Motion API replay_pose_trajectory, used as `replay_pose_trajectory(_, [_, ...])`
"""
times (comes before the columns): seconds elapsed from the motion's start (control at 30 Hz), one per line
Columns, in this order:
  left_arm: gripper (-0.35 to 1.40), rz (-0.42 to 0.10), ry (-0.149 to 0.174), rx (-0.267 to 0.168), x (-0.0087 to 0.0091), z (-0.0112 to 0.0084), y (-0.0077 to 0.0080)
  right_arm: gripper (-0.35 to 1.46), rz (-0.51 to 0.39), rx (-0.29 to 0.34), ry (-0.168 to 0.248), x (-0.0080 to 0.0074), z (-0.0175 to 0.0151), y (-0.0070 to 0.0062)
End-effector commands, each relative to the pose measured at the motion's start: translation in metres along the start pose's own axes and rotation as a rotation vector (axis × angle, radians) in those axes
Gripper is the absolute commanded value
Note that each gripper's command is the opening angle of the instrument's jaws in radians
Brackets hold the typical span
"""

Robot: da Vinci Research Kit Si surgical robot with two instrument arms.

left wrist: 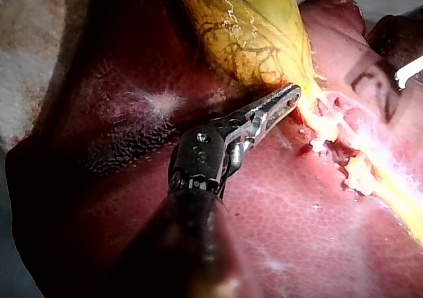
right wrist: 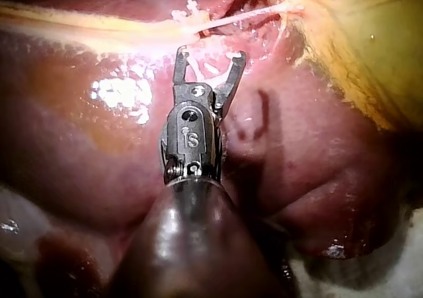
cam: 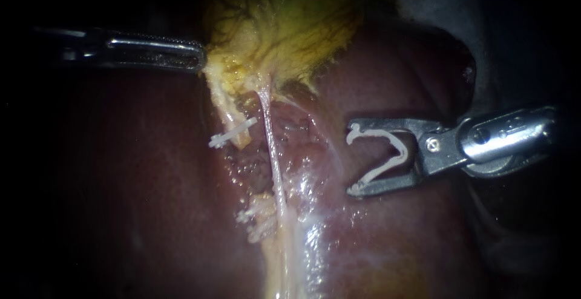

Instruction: Clipping first clip right tube

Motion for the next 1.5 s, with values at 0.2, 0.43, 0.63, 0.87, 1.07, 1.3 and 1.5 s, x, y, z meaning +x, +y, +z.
replay_pose_trajectory(0.2, [-0.35,0.001,0.000,0.000,0.0001,0.0001,0.0000,0.51,0.070,0.067,0.008,-0.0003,0.0012,0.0005])
replay_pose_trajectory(0.43, [-0.35,0.001,0.000,0.000,0.0001,0.0001,0.0000,0.53,0.172,0.095,0.032,-0.0022,0.0048,0.0003])
replay_pose_trajectory(0.63, [-0.35,0.001,0.000,0.000,0.0001,0.0001,0.0000,0.53,0.257,0.136,0.056,-0.0040,0.0079,0.0003])
replay_pose_trajectory(0.87, [-0.35,0.001,0.000,-0.001,0.0001,0.0001,0.0000,0.53,0.333,0.172,0.037,-0.0065,0.0115,0.0011])
replay_pose_trajectory(1.07, [-0.35,0.001,0.000,-0.001,0.0001,0.0001,0.0000,0.53,0.379,0.189,0.048,-0.0082,0.0137,0.0019])
replay_pose_trajectory(1.3, [-0.35,0.002,0.000,-0.001,0.0002,0.0002,0.0000,0.53,0.462,0.225,0.135,-0.0080,0.0157,0.0022])
replay_pose_trajectory(1.5, [-0.35,0.002,0.000,-0.001,0.0002,0.0002,0.0000,0.53,0.508,0.257,0.189,-0.0075,0.0170,0.0020])
